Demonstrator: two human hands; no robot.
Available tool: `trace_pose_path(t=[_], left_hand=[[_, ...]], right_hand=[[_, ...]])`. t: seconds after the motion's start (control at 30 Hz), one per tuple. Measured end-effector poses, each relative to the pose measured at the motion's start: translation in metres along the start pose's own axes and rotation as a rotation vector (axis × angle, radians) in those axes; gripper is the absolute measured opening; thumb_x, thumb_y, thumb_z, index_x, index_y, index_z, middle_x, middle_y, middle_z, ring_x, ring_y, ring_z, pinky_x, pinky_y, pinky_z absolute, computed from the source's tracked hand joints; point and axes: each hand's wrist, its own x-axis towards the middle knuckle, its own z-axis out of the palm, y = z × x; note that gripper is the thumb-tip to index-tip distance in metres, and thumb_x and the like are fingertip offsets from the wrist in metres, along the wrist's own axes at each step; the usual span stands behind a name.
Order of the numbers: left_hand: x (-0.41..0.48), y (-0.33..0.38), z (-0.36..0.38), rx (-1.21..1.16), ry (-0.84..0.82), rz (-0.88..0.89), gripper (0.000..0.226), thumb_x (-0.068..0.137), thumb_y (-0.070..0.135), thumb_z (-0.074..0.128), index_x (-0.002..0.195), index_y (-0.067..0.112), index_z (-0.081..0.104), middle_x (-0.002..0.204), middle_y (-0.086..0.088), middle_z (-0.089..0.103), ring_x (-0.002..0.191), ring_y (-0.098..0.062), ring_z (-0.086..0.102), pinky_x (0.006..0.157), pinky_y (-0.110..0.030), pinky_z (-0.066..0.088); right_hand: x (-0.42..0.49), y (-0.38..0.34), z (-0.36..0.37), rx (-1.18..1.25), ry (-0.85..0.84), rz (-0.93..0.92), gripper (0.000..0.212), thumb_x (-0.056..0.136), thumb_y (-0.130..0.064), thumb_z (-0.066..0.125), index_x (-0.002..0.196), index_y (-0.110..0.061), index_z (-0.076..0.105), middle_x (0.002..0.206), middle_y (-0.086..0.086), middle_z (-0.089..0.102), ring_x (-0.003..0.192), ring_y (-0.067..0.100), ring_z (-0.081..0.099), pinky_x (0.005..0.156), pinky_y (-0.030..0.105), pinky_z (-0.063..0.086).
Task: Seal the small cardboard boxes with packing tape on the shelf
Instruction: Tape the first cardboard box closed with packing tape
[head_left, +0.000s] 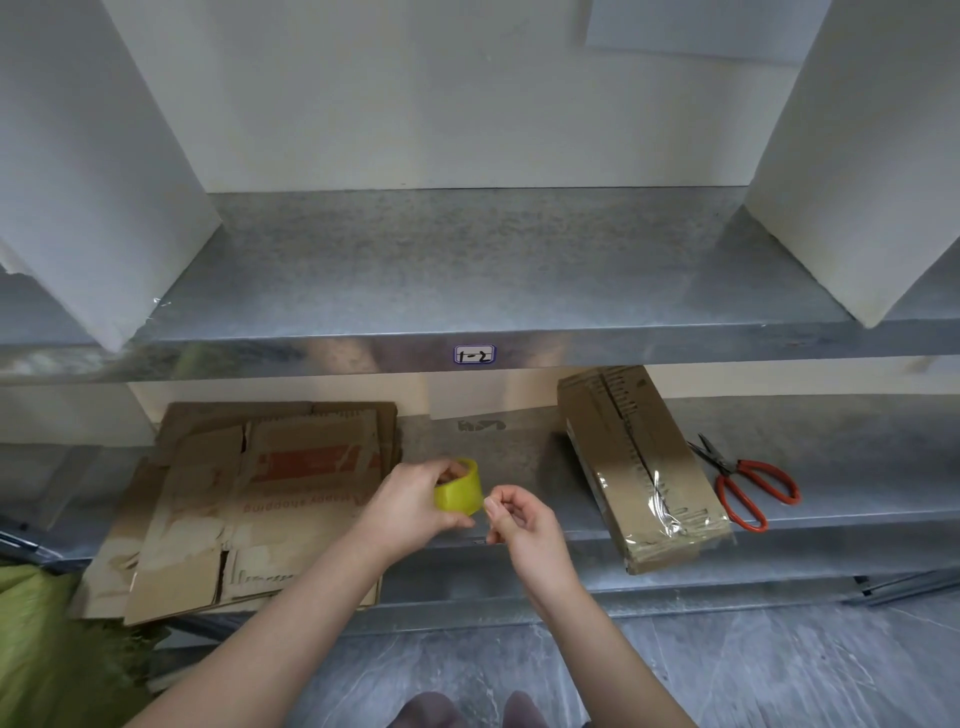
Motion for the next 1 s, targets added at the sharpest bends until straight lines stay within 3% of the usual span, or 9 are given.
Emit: trace_pose_path(t=[0.27, 0.47, 0.57, 0.67, 0.9, 1.0], left_hand=[[0.000, -0.010, 0.001, 0.068, -0.060, 0.037, 0.067, 0.066, 0.041, 0.085, 0.125, 0.024, 0.060, 0.123, 0.006, 0.065, 0.111, -0.011, 0.059, 0.087, -0.018, 0.041], [0.001, -0.020, 0.007, 0.137, -0.182, 0.102, 0.069, 0.079, 0.042, 0.076, 0.139, 0.024, 0.047, 0.135, 0.003, 0.055, 0.124, -0.014, 0.049, 0.101, -0.023, 0.035], [-0.002, -0.028, 0.011, 0.156, -0.263, 0.112, 0.077, 0.082, 0.035, 0.075, 0.147, 0.024, 0.036, 0.147, 0.003, 0.044, 0.135, -0.013, 0.037, 0.111, -0.018, 0.022], [0.002, -0.030, 0.011, 0.140, -0.247, 0.118, 0.080, 0.077, 0.033, 0.079, 0.146, 0.021, 0.041, 0.146, 0.001, 0.047, 0.135, -0.013, 0.040, 0.104, -0.008, 0.017], [0.014, -0.037, 0.019, 0.177, -0.195, 0.048, 0.084, 0.070, 0.031, 0.084, 0.143, 0.019, 0.046, 0.147, -0.003, 0.046, 0.138, -0.016, 0.039, 0.109, -0.014, 0.019], [0.019, -0.040, 0.032, 0.208, -0.205, 0.022, 0.084, 0.072, 0.033, 0.082, 0.146, 0.023, 0.042, 0.148, -0.004, 0.045, 0.138, -0.017, 0.038, 0.109, -0.017, 0.020]], right_hand=[[0.012, 0.002, -0.006, -0.016, 0.120, 0.067, 0.008, 0.097, -0.009, 0.056, 0.090, -0.008, 0.058, 0.077, 0.002, 0.056, 0.074, 0.013, 0.056, 0.070, 0.029, 0.057], [0.025, 0.015, -0.004, 0.030, 0.171, 0.126, 0.009, 0.097, -0.009, 0.057, 0.088, -0.010, 0.060, 0.073, 0.001, 0.059, 0.065, 0.009, 0.060, 0.077, 0.041, 0.057], [0.030, 0.022, -0.008, 0.008, 0.166, 0.124, 0.012, 0.097, -0.007, 0.056, 0.086, -0.012, 0.059, 0.071, -0.001, 0.059, 0.063, 0.007, 0.059, 0.069, 0.033, 0.056], [0.034, 0.029, -0.013, -0.104, 0.169, 0.107, 0.015, 0.096, -0.009, 0.058, 0.083, -0.017, 0.059, 0.070, -0.006, 0.059, 0.064, 0.010, 0.056, 0.065, 0.029, 0.050], [0.024, 0.042, 0.005, -0.276, 0.173, 0.018, 0.020, 0.094, -0.012, 0.060, 0.080, -0.027, 0.058, 0.067, -0.008, 0.061, 0.066, 0.012, 0.058, 0.067, 0.029, 0.048], [0.018, 0.046, 0.004, -0.280, 0.186, 0.011, 0.022, 0.094, -0.011, 0.060, 0.079, -0.027, 0.057, 0.062, -0.010, 0.058, 0.061, 0.006, 0.054, 0.064, 0.020, 0.045]])
